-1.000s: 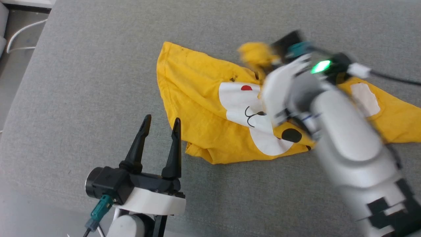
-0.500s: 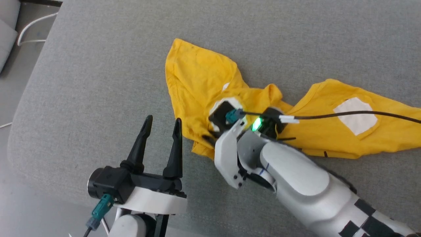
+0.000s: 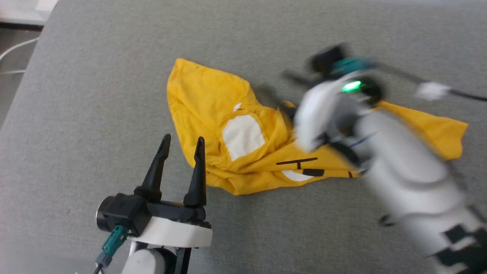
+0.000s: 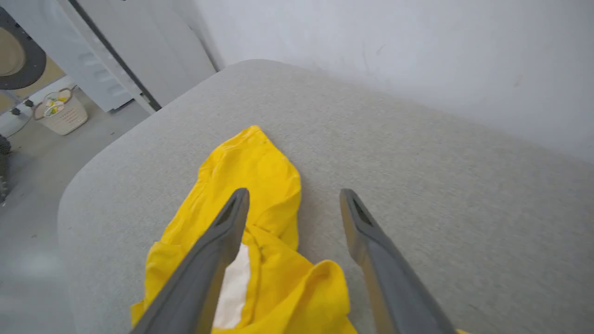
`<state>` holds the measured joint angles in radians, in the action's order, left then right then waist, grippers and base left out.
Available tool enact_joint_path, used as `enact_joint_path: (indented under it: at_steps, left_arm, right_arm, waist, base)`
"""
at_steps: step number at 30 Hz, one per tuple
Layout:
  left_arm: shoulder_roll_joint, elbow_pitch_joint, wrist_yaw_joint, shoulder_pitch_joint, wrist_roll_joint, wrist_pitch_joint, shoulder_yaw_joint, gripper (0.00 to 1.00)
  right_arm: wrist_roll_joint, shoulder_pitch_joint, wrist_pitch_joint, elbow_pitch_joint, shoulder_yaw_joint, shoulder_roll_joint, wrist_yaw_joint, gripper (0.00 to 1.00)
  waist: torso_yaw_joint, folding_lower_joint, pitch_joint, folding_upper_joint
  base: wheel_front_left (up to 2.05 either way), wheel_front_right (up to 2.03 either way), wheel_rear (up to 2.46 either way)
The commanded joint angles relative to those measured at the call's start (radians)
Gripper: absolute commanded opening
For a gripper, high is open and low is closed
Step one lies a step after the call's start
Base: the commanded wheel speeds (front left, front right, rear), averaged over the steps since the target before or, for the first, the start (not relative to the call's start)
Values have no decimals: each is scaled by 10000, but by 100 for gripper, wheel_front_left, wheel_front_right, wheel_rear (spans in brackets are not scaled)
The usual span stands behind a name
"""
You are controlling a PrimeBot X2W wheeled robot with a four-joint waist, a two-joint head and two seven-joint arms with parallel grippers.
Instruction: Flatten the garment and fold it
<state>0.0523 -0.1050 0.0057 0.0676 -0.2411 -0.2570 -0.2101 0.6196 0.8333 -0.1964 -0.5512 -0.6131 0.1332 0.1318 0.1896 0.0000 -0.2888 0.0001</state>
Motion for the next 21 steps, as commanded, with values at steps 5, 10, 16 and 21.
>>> enact_joint_path:
  at_steps: [5,10,16,21]
  left_arm:
    - [-20,-68,14,-122,121,-47,80,100]
    - [-20,-93,-40,-143,155,-47,70,100]
    - [-20,-58,-114,-156,180,-47,102,100]
    - [-20,20,-191,-108,194,-47,68,100]
  right_arm:
    - [-711,-1105,-444,400,2211,1227,-11,100]
    - [-1638,-3071,-1803,1353,4407,1859,-11,100]
    - [-2589,-5158,-3172,3419,6533,1221,-11,100]
    - [-3286,-6004,-3959,4429,7240,508,-11,100]
  waist:
    - [-387,0,174,-1]
    - [-485,0,125,-1]
    - [-530,0,40,-1]
    - [-436,0,77,-1]
  base:
    - [0,0,0]
    - [0,0,0]
    - [0,0,0]
    - [0,0,0]
